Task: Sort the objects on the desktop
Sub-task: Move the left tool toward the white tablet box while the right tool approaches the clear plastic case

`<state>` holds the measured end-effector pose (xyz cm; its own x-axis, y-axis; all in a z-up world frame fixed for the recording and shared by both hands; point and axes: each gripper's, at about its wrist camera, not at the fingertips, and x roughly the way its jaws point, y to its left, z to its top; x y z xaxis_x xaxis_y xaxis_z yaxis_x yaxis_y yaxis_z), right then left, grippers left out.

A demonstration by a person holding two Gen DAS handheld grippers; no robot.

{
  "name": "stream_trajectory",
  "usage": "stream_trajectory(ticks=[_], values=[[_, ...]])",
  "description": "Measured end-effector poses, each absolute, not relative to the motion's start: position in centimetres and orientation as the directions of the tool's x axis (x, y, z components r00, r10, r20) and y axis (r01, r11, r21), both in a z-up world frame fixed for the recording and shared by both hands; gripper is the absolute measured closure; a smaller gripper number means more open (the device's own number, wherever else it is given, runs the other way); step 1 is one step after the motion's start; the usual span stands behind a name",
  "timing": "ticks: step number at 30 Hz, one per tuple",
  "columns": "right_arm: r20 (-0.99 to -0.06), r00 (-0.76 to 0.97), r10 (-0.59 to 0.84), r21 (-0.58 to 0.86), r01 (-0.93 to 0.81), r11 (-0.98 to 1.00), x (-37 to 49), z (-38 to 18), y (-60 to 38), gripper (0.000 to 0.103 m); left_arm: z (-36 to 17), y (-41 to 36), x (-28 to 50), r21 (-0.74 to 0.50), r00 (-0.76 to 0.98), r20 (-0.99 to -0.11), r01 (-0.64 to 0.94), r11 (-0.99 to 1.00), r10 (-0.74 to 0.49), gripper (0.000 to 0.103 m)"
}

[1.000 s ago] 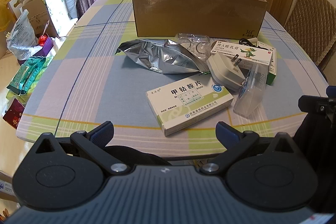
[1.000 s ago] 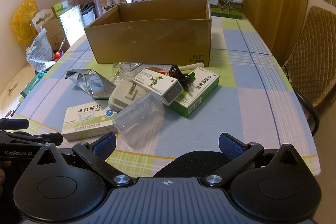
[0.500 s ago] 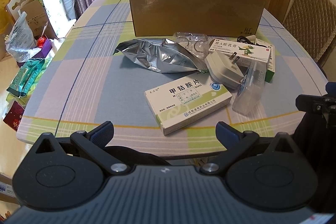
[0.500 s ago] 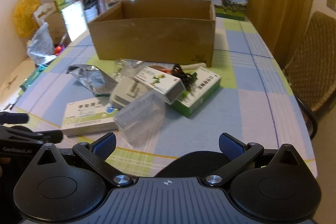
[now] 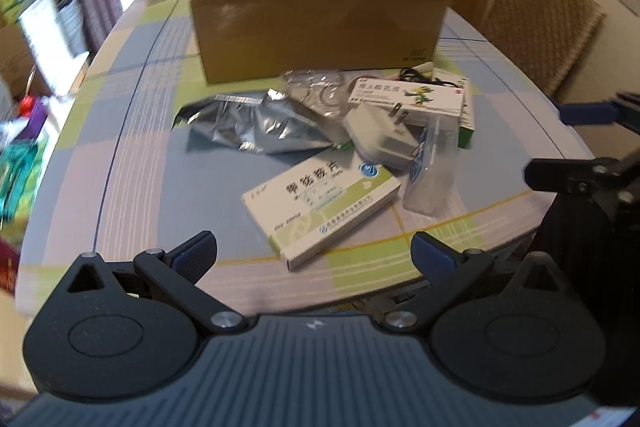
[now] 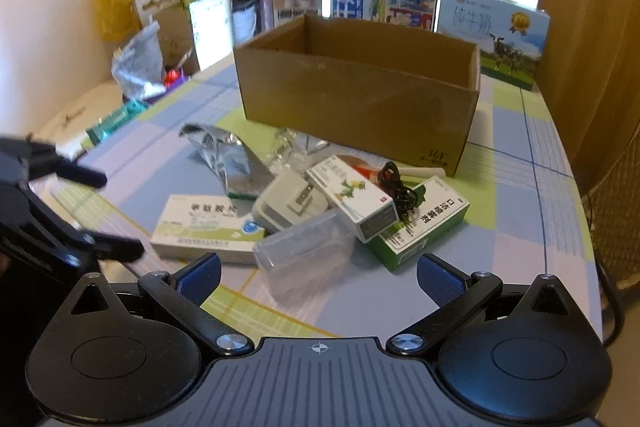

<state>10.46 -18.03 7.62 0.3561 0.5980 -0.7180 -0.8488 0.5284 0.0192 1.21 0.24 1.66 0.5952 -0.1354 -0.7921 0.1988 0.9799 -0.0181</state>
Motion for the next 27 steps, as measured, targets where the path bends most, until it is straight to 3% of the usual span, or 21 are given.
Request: stream_trajectory(ticks=[12,27], values=[[-0.771,0.254,0.584,-0.009,-0.921,0.389,11.2,4.8,-15.5,0.002,0.5,1.1,5.1,0.054,0.490,-0.846,0.471,0.881,-0.210,0.001],[-0.820,0.162,0.549,-0.069,-0.980,0.187,13.2,2.3,-11.9,0.002,-1.6,1.2,8.3,0.052,0.420,-0.877,0.564,0.824,-0.232,0.002]])
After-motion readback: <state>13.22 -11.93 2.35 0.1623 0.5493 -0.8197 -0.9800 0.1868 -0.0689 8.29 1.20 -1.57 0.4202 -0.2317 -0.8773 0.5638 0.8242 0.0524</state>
